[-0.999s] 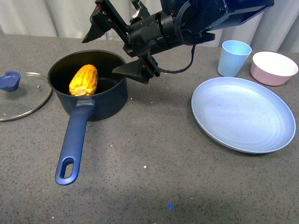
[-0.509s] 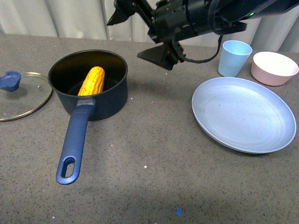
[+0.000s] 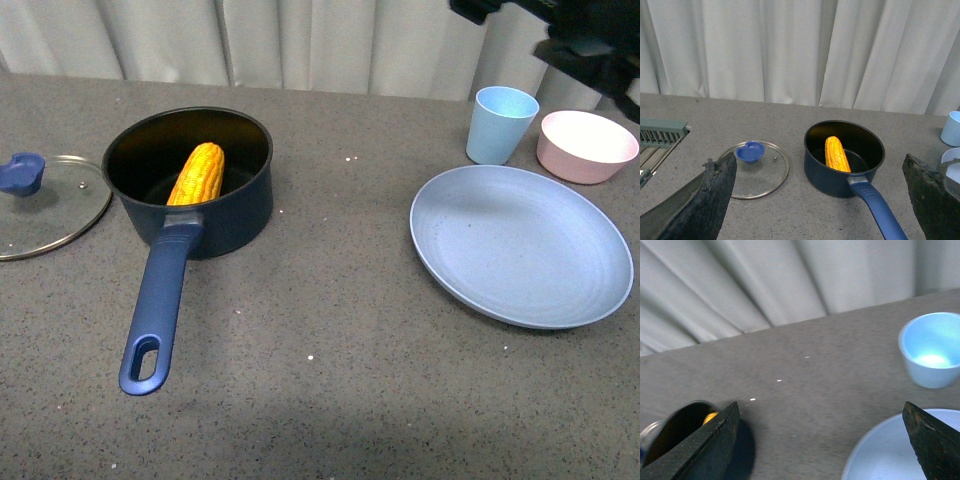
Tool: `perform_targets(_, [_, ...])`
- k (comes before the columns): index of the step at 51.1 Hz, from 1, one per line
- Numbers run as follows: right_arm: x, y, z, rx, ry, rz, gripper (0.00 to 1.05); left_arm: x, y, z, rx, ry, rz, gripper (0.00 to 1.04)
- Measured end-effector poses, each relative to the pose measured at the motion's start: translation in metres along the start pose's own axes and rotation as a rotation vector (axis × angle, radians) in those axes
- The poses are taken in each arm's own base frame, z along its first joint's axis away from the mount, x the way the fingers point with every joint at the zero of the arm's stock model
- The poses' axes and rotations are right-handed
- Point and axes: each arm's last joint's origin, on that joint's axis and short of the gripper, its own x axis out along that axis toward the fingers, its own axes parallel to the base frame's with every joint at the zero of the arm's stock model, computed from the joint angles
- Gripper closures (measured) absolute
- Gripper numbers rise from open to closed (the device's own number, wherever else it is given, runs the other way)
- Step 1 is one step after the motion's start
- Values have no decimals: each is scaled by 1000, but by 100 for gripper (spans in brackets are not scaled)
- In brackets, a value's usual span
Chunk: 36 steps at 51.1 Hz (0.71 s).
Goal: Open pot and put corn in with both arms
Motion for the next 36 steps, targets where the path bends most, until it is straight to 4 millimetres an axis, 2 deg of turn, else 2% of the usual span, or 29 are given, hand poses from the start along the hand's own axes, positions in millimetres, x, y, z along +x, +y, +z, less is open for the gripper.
perform_targets(17, [-74, -30, -13, -160, -154, -277, 9, 0, 0, 0, 0, 0, 0, 6])
perform_targets(30, [-131, -55, -39, -170, -172, -425, 9, 0, 0, 0, 0, 0, 0, 6])
perform_targets(32, [-133, -59, -43, -194, -197, -384, 13, 0, 0, 0, 0, 0, 0, 6])
perform_targets(36, [-143, -63, -55, -293, -329, -233, 28, 0, 0, 0, 0, -2, -1, 6])
